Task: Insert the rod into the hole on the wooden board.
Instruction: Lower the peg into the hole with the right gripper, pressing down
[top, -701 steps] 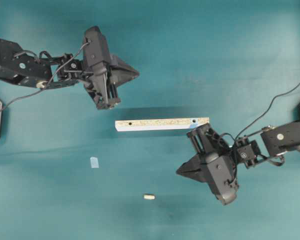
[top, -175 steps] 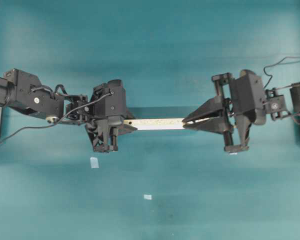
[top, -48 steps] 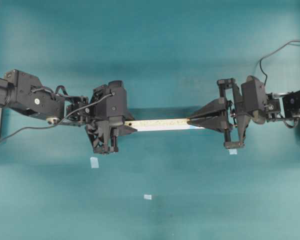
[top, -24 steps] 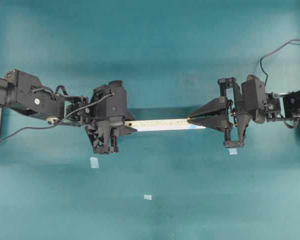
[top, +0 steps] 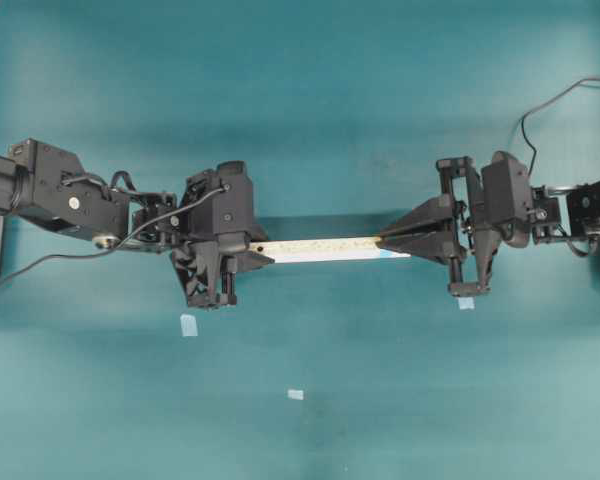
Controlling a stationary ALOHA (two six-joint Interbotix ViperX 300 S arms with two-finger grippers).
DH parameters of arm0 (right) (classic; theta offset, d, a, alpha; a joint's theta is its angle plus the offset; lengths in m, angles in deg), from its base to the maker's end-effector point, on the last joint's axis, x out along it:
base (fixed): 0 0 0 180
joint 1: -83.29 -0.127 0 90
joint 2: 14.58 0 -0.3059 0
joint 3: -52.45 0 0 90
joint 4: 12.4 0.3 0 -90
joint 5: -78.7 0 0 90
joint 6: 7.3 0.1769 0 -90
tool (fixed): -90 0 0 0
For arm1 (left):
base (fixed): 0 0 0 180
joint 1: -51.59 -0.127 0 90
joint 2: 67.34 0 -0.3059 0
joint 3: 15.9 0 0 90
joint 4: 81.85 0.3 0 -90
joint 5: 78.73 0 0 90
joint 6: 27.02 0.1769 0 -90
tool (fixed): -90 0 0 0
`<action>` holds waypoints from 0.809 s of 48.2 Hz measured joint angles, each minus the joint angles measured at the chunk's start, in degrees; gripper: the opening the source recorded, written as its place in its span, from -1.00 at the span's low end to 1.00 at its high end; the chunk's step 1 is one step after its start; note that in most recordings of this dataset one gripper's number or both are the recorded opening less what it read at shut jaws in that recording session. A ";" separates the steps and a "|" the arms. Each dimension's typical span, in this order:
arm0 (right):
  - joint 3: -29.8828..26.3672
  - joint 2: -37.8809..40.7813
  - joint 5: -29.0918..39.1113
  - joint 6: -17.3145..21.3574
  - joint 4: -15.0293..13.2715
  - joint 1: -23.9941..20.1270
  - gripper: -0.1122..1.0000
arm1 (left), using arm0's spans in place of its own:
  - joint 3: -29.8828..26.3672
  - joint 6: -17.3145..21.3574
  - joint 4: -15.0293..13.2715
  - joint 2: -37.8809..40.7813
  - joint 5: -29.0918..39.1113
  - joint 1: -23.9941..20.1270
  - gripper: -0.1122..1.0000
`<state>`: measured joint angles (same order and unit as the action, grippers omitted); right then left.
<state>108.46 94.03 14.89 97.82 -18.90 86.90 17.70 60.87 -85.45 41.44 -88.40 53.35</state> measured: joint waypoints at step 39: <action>0.26 -0.62 3.25 0.18 0.00 0.09 -0.62 | 0.09 0.00 0.00 0.00 0.00 0.00 -0.21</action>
<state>108.72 93.41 18.14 98.00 -18.90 86.99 17.79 60.87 -85.45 41.44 -88.40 53.35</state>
